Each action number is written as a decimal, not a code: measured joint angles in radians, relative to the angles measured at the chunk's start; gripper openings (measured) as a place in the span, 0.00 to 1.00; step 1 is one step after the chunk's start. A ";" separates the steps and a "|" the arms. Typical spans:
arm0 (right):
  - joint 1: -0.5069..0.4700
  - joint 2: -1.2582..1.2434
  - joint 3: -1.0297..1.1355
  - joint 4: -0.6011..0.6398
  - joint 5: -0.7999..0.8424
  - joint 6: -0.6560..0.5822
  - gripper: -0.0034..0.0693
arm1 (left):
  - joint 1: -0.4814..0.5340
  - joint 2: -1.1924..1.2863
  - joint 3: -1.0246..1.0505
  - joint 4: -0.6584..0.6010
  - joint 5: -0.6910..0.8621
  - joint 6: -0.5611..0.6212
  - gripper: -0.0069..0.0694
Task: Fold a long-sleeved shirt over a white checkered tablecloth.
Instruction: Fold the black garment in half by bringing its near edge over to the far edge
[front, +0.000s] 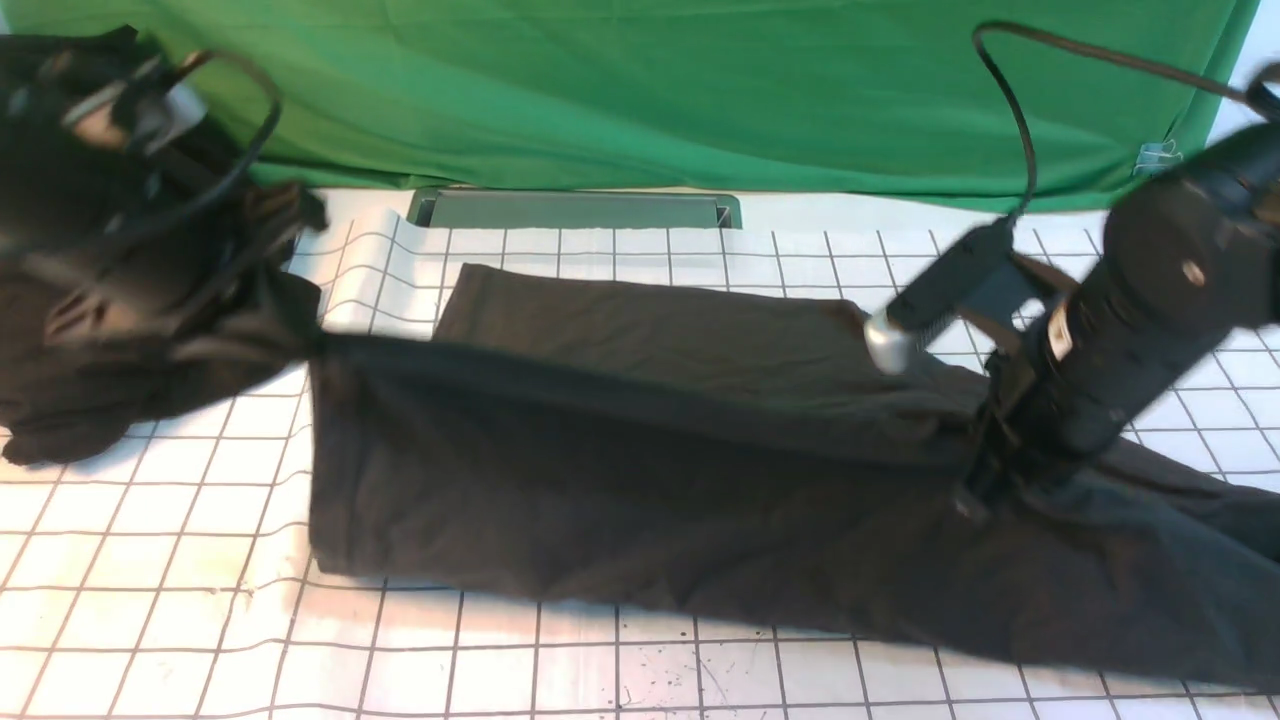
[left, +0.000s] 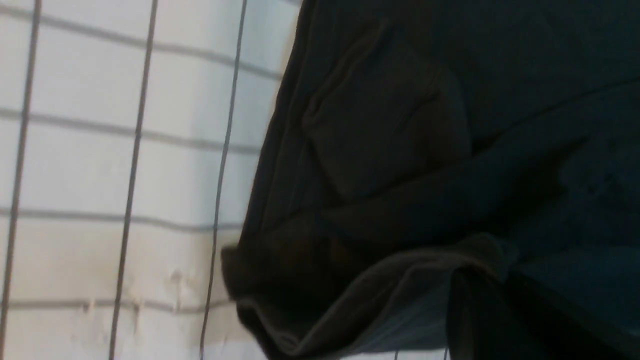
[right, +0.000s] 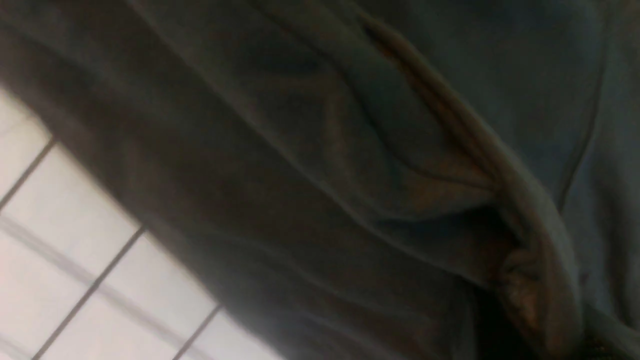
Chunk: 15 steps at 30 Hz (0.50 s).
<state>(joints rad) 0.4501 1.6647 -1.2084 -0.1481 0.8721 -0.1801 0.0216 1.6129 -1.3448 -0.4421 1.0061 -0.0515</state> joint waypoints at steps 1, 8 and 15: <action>-0.010 0.024 -0.022 0.001 -0.004 -0.002 0.10 | 0.000 0.041 -0.044 -0.005 0.000 0.001 0.11; -0.073 0.194 -0.212 0.004 -0.018 -0.015 0.10 | 0.000 0.294 -0.328 -0.020 0.000 -0.007 0.11; -0.111 0.347 -0.408 0.002 -0.021 -0.023 0.10 | 0.000 0.474 -0.527 -0.035 -0.009 -0.031 0.11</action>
<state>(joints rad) 0.3392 2.0116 -1.6168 -0.1459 0.8507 -0.2029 0.0216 2.0871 -1.8720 -0.4776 0.9971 -0.0830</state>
